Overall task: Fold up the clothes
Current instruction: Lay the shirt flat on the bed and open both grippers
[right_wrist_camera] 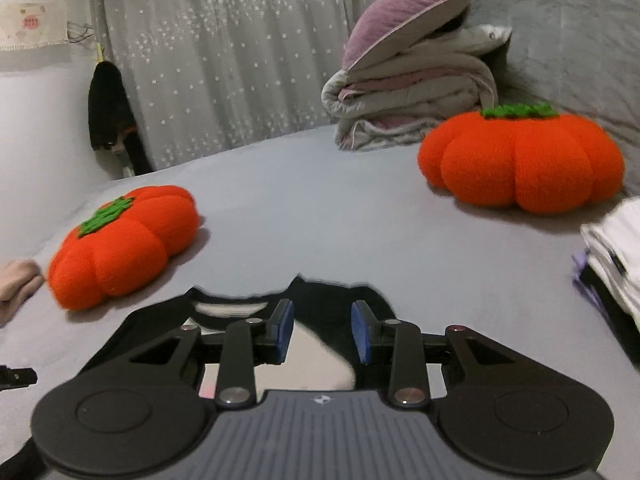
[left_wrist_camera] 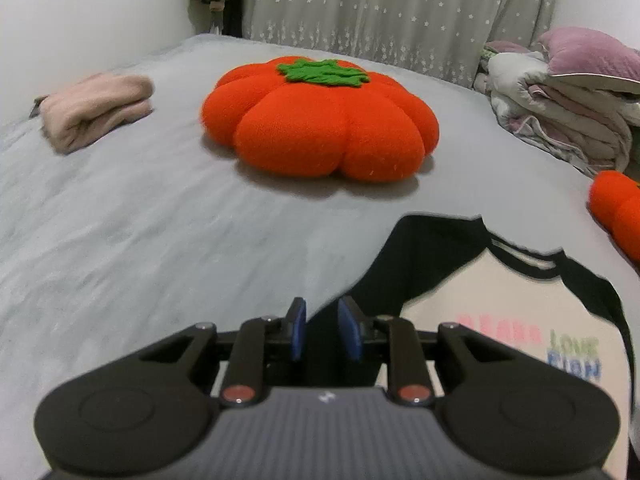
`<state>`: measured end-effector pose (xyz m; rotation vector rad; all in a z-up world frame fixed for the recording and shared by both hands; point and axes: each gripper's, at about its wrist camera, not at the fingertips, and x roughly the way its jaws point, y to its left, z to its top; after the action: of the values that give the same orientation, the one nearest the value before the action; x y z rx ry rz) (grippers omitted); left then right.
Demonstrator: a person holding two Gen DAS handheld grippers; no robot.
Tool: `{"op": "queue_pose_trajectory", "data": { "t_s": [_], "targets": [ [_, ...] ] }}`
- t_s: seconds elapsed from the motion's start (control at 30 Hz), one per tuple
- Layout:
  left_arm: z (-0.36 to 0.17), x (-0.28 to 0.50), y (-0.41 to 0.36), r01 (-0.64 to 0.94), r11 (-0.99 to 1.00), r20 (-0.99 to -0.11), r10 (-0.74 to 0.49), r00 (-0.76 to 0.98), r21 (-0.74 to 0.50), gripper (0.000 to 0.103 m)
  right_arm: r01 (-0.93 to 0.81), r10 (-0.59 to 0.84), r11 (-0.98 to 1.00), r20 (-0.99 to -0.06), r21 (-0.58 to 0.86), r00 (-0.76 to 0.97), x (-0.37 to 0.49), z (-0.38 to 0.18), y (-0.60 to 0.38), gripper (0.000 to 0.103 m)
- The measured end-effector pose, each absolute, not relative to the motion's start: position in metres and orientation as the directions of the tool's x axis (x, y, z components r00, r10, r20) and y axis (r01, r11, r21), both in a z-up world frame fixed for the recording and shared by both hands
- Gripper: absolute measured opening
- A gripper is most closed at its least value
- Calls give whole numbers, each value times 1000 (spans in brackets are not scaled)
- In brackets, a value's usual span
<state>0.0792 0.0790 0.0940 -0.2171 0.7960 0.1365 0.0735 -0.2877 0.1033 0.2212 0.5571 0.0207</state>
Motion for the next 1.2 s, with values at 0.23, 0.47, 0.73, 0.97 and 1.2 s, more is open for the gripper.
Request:
{"op": "queue_pose_trajectory", "data": {
  "t_s": [0.23, 0.47, 0.73, 0.97, 1.2],
  "targets": [
    [79, -3, 103, -180, 962, -772, -48, 634, -207, 20, -35, 102, 992, -617, 119, 781, 2, 107, -296, 32],
    [60, -57, 86, -78, 991, -775, -37, 631, -111, 20, -244, 154, 969, -703, -30, 694, -75, 86, -288, 40],
    [48, -84, 82, -46, 996, -777, -27, 629, -72, 20, -370, 202, 927, -751, -60, 628, -100, 68, -269, 41],
    [47, -92, 75, -13, 999, -759, -22, 651, -41, 19, -415, 187, 902, -763, -115, 618, -113, 63, -265, 41],
    [54, -88, 69, 0, 1000, -729, -10, 685, -15, 20, -431, 185, 892, -762, -134, 620, -126, 62, -270, 41]
  ]
}}
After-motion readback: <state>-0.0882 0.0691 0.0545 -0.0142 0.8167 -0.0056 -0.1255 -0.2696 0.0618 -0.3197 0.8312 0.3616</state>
